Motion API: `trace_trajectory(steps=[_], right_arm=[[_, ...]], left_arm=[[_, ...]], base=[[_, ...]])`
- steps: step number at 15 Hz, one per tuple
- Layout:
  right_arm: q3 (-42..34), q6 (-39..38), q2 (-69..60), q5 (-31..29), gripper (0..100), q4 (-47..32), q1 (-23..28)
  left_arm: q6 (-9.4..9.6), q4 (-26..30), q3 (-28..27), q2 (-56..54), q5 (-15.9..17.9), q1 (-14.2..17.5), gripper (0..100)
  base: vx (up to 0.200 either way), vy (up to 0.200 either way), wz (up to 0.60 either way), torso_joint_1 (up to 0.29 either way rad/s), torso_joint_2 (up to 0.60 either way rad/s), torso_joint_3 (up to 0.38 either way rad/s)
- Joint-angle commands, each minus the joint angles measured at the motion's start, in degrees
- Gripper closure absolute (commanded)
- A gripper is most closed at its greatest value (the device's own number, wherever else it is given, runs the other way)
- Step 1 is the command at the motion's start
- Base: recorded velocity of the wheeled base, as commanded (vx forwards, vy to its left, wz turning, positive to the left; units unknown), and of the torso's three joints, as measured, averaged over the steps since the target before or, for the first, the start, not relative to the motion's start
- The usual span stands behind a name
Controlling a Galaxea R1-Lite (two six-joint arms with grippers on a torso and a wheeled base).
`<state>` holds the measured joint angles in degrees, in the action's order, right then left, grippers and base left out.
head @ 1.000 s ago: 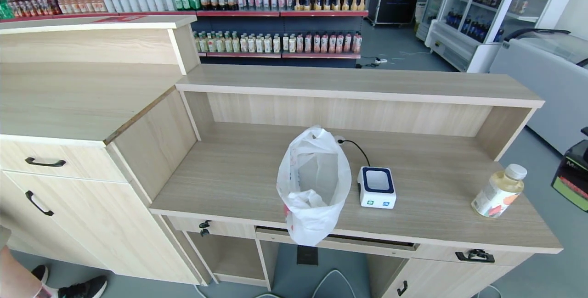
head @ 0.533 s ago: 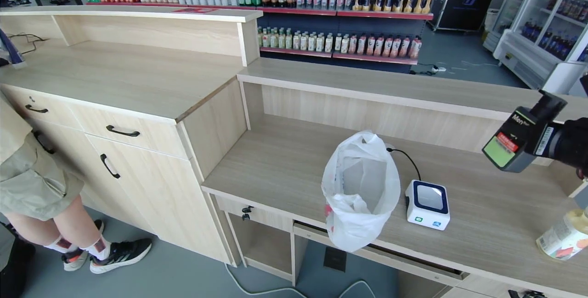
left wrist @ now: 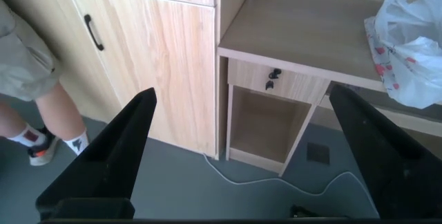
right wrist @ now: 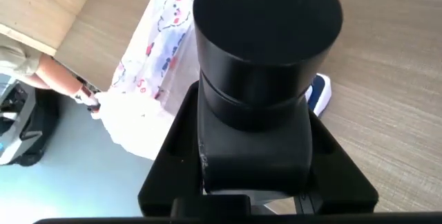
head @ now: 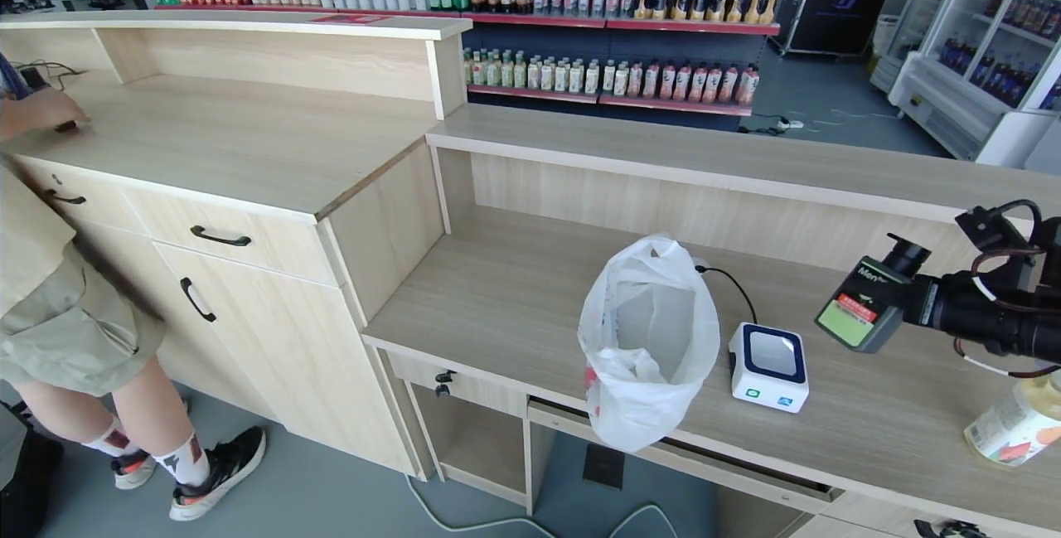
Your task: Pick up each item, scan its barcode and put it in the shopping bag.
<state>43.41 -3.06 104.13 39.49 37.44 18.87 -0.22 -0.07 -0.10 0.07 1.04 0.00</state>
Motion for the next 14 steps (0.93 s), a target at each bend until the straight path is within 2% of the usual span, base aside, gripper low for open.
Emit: trace_trajectory(steps=[1,3,5,7,9,14], right_arm=[[-0.34,2.88,4.41,2.53,100,0.00,3.10],[-0.26,6.40,6.52,5.78,100,0.44,4.24],[-0.87,6.49,8.81,9.12,100,7.56,4.51],[-2.01,7.89,10.39,12.19,100,10.73,4.51],[-2.01,10.53,11.44,12.19,100,10.55,4.51],[-1.57,10.62,12.50,12.19,100,10.73,3.80]], left_arm=[[-0.04,-0.01,0.01,0.01,0.02,0.00,0],[-0.04,-0.01,0.01,0.01,0.02,0.00,0],[-0.04,-0.01,0.01,0.01,0.02,0.00,0],[-0.04,-0.01,0.01,0.01,0.02,0.00,0],[-0.04,-0.01,0.01,0.01,0.02,0.00,0],[-0.04,-0.01,0.01,0.01,0.02,0.00,0]], base=[[0.000,0.000,0.00,0.000,0.00,0.000],[0.000,0.000,0.00,0.000,0.00,0.000],[0.000,0.000,0.00,0.000,0.00,0.000],[0.000,0.000,0.00,0.000,0.00,0.000],[0.000,0.000,0.00,0.000,0.00,0.000],[0.000,0.000,0.00,0.000,0.00,0.000]])
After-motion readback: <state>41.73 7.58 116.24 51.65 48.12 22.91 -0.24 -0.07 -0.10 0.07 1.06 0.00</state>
